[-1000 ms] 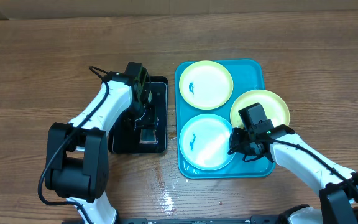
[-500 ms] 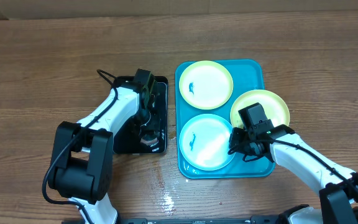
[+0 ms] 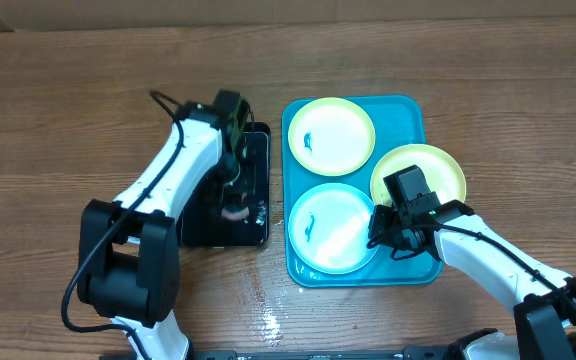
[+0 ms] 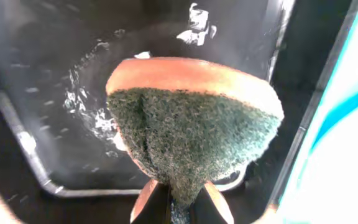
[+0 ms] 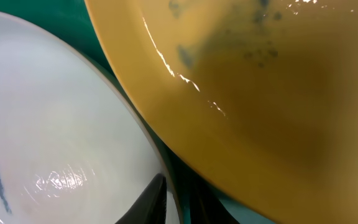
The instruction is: Clean dirty plates on tray and stack at the side
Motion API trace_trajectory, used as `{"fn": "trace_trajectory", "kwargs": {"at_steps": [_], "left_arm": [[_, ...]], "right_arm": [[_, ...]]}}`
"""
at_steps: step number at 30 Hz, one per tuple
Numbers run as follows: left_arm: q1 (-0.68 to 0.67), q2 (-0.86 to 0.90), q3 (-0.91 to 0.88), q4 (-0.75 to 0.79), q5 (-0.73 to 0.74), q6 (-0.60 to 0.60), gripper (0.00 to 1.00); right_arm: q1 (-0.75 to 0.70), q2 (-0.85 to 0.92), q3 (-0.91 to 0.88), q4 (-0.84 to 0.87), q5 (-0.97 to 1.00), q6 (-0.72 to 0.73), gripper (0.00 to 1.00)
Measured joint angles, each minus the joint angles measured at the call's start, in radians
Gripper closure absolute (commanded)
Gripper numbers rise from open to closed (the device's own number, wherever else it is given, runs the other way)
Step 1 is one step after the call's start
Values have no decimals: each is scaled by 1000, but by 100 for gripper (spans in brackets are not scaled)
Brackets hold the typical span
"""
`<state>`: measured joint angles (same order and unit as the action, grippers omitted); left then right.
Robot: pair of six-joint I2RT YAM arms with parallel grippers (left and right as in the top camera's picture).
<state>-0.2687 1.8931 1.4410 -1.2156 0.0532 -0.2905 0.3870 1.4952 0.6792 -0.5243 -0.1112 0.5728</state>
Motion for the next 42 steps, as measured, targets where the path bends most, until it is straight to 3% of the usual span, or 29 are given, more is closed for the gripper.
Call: {"fn": "trace_trajectory", "kwargs": {"at_steps": [15, 25, 33, 37, 42], "left_arm": [[-29, 0, 71, -18, -37, -11, 96], [-311, 21, 87, 131, 119, -52, 96], [-438, 219, 92, 180, 253, -129, 96], [-425, 245, 94, 148, 242, -162, 96], [-405, 245, 102, 91, 126, -183, 96]], "right_arm": [[0, 0, 2, -7, 4, 0, 83], [0, 0, 2, -11, 4, 1, 83], [0, 0, 3, -18, 6, 0, 83], [0, 0, 3, -21, 7, 0, 83], [0, 0, 3, -21, 6, 0, 83]]}}
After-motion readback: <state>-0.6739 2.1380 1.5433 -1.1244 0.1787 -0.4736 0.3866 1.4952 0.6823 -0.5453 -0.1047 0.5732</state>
